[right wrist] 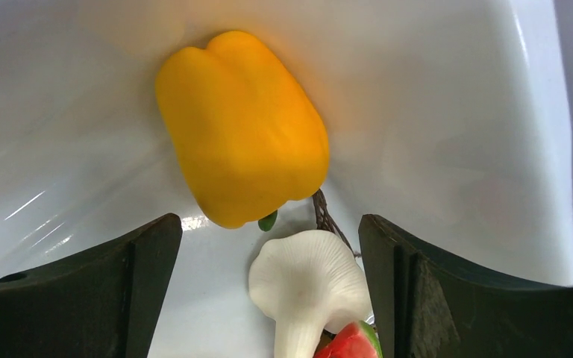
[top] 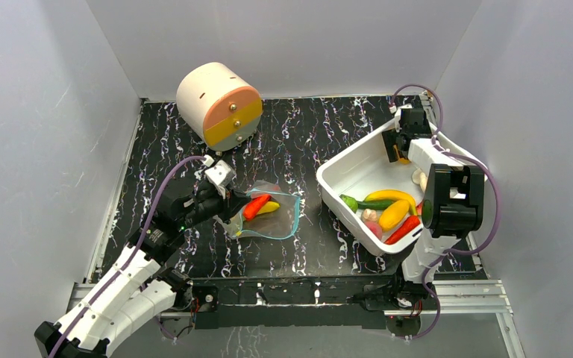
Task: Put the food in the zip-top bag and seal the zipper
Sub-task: Pick up the fake vegetable from the bin.
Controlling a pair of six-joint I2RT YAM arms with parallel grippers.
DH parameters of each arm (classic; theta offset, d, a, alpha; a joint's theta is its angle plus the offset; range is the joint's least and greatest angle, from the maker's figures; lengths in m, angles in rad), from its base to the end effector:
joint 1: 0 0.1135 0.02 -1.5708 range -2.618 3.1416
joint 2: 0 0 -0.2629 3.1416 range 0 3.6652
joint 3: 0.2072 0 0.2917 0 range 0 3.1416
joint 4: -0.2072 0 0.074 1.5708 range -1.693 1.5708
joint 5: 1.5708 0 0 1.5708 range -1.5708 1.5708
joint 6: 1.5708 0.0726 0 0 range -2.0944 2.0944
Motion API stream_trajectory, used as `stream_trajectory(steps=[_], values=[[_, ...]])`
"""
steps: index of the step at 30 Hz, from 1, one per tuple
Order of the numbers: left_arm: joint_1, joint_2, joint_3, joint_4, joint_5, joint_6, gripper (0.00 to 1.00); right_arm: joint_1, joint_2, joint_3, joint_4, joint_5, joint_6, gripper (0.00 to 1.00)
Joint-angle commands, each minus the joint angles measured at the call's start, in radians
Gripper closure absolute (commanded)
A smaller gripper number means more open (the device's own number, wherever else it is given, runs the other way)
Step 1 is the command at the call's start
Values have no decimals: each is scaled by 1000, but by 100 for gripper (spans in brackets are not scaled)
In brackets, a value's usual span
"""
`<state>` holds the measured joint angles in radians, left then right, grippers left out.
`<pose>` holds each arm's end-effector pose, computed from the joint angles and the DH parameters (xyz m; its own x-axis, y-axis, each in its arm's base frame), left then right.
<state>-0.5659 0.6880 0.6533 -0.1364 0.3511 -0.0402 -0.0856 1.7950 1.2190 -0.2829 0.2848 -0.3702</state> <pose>0.1929 -0.1521 0.3063 -0.1753 0.0667 -0.9822 0.7831 0.6141 -0.0981 0.4410 -0.0583 0.1559 -0.7991 -0.2799 -0.5321 -0.0259 0.9002 -0.4347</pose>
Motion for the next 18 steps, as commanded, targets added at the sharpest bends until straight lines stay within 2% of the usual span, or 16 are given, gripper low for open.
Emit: stream_trajectory(steps=[1, 7, 14, 18], values=[[2, -12, 2, 15, 18, 13, 100, 2, -3, 0, 67, -30, -15, 12], [2, -21, 1, 16, 17, 13, 100, 3, -48, -42, 135, -116, 11, 17], [1, -23, 2, 15, 19, 14, 100, 4, -70, -88, 194, -118, 5, 21], [2, -28, 2, 15, 17, 14, 100, 4, -97, -104, 201, -154, 22, 30]])
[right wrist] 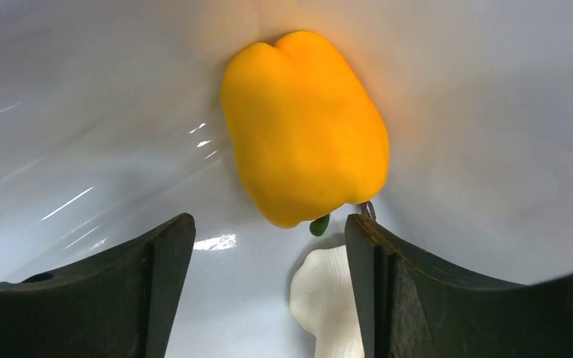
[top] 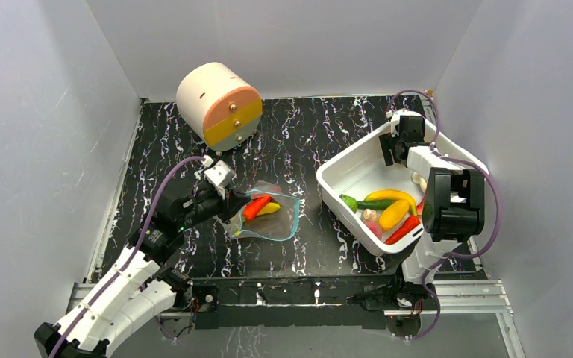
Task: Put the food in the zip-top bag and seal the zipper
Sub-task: Pick up the fake vegetable from the bin.
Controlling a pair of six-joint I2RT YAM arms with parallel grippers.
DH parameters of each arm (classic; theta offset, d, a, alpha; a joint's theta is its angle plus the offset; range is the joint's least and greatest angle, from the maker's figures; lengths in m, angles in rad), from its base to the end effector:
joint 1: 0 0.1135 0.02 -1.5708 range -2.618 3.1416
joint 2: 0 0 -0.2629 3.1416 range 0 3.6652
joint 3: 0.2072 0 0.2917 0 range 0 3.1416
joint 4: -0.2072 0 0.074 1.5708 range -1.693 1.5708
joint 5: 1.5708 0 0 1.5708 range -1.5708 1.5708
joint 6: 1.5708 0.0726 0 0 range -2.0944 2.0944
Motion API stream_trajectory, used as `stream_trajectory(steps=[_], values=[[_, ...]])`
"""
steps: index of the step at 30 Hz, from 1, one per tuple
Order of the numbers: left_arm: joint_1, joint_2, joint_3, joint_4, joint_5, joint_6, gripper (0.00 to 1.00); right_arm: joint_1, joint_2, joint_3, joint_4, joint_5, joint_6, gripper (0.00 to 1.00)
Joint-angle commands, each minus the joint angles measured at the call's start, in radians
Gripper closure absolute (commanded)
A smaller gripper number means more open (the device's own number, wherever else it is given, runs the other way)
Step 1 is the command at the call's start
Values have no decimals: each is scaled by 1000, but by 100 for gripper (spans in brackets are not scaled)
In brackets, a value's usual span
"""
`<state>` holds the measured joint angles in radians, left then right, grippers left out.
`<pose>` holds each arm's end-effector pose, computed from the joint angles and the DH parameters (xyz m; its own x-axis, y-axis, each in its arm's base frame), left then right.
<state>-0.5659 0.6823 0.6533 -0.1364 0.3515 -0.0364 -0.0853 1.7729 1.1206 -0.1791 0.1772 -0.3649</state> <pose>0.1919 -0.1515 0.3076 -0.1676 0.0660 -0.9836 0.7845 0.6132 -0.0925 0.4314 -0.0497 0.1380 -0.7599 -0.2876 -0.5830 -0.0738 0.9292 -0.3621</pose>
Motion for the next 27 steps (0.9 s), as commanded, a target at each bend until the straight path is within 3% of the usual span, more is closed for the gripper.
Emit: stream_trajectory(steps=[1, 10, 18, 27], values=[[2, -23, 3, 15, 17, 10, 100, 3, -80, -11, 100, -67, 24, 31], [2, -28, 2, 15, 18, 9, 100, 3, -125, -60, 117, -171, 77, 39], [2, -29, 1, 15, 22, 8, 100, 4, -160, -101, 150, -3, 47, 44], [1, -33, 1, 17, 18, 8, 100, 4, -118, -84, 191, 21, 30, 36]])
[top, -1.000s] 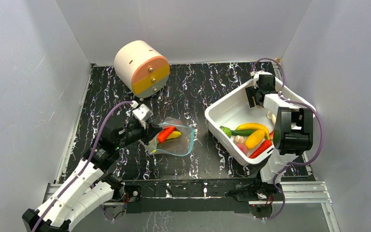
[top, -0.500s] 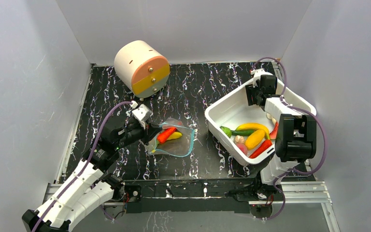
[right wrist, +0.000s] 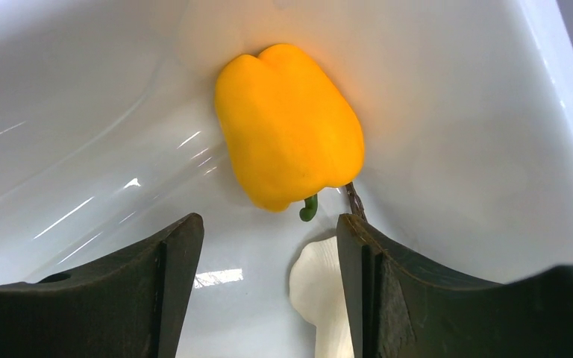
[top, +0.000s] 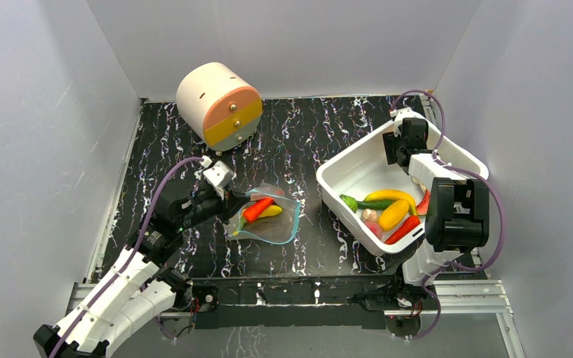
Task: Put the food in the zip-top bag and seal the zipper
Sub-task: Pick up the fake vegetable from the bin.
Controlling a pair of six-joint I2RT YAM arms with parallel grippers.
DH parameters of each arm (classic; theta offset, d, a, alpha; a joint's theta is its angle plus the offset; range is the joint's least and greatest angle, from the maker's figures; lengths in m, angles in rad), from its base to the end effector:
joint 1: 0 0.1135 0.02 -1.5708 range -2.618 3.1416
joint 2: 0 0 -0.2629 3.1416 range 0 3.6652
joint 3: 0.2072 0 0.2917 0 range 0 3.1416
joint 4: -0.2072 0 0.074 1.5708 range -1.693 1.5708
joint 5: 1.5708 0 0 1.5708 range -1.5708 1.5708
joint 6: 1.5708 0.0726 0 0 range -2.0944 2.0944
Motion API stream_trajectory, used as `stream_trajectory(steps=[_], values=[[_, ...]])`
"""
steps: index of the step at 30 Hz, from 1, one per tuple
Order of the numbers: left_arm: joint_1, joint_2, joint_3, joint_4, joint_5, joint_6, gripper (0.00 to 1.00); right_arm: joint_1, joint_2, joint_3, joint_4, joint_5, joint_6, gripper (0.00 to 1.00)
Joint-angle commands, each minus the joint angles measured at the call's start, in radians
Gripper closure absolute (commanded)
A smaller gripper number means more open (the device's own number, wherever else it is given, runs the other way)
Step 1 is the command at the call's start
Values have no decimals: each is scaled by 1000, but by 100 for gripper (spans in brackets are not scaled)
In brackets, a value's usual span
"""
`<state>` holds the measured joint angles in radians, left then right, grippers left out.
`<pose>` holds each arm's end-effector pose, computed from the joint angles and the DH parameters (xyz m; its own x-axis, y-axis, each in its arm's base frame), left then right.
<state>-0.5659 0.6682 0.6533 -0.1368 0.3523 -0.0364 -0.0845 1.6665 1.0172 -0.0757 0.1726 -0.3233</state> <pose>0.1896 -0.1501 0.3107 -0.1563 0.0588 -0.9860 0.7860 0.6119 -0.0881 0.4152 -0.0477 0.1539 -0.6936 -0.2553 -0.6735 -0.0096 0.9383 -0.3458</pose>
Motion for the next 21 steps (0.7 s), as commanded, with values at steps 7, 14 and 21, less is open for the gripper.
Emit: stream_trajectory(steps=[7, 14, 21], values=[[2, -20, 3, 15, 16, 10, 100, 3, 22, 15, 109, 44, 20, 37], [2, -22, 3, 14, 12, 12, 100, 3, 46, -6, 148, 45, 20, 37], [3, -21, 3, 11, 11, 13, 100, 2, 68, 2, 142, 80, 42, 40]])
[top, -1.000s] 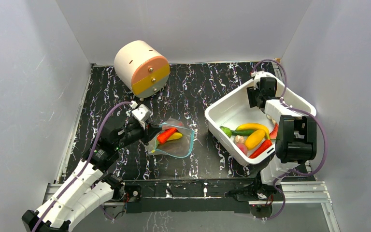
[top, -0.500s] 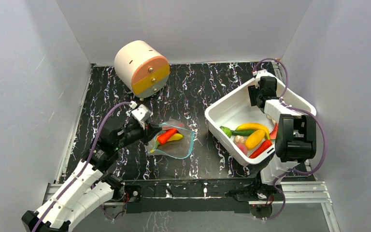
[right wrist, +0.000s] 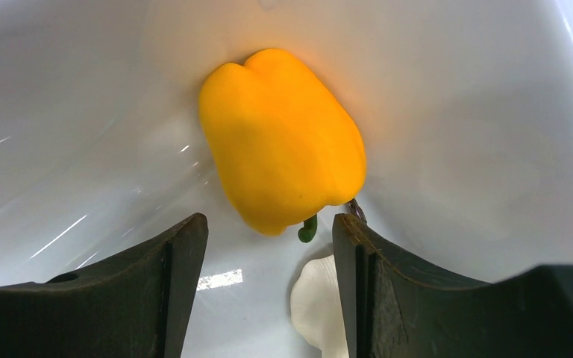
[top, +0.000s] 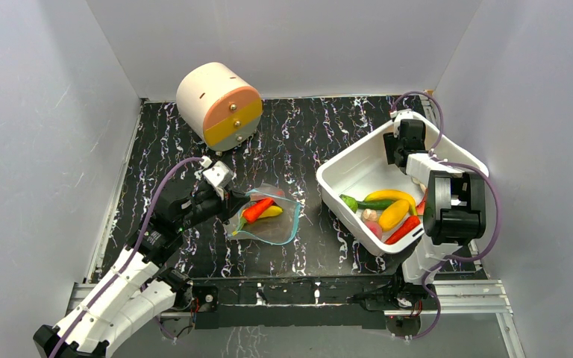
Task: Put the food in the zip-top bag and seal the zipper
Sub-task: Pick up the fake vegetable from the bin.
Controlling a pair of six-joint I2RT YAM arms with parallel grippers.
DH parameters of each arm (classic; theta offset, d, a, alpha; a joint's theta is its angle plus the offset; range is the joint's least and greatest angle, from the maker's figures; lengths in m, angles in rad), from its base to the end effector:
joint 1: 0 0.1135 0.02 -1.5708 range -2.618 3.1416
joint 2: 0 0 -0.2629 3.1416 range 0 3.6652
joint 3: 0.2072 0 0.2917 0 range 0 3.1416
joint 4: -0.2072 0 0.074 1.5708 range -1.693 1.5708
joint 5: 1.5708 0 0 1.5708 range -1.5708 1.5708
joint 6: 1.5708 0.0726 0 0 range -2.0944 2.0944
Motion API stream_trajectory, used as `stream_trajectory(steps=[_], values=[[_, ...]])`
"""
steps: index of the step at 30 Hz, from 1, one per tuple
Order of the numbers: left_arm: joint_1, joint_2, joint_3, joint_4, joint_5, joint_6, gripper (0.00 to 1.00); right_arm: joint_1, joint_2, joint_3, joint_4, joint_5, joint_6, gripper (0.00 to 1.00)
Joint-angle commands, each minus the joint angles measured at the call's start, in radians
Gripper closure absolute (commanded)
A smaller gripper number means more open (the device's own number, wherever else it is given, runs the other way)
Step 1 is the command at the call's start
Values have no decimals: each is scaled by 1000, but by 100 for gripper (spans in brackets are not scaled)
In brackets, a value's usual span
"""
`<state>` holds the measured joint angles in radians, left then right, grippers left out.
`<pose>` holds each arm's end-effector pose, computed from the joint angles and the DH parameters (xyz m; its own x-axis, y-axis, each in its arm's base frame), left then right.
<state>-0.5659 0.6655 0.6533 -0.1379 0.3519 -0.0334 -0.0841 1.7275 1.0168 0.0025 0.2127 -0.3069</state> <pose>0.1891 -0.1498 0.3111 -0.1526 0.0598 -0.9865 0.7863 0.6120 -0.0845 0.4238 -0.0511 0.1381 -0.6910 -0.2381 -0.6826 0.0348 0.9322 -0.3604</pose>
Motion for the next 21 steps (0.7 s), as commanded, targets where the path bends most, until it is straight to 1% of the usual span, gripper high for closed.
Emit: stream_trajectory(steps=[1, 3, 7, 15, 21], values=[[2, -19, 3, 12, 10, 10, 100, 1, 7, -2, 70, 47, 29, 41], [2, -20, 3, 12, 10, 11, 100, 2, 7, -9, 80, 62, 32, 43], [3, -17, 2, 15, 10, 11, 100, 3, 7, -27, 109, 81, 37, 45], [1, -11, 4, 18, 13, 12, 100, 3, 43, -55, 151, 48, 56, 45], [3, -10, 3, 15, 12, 14, 100, 3, 61, -57, 172, 38, 51, 49]])
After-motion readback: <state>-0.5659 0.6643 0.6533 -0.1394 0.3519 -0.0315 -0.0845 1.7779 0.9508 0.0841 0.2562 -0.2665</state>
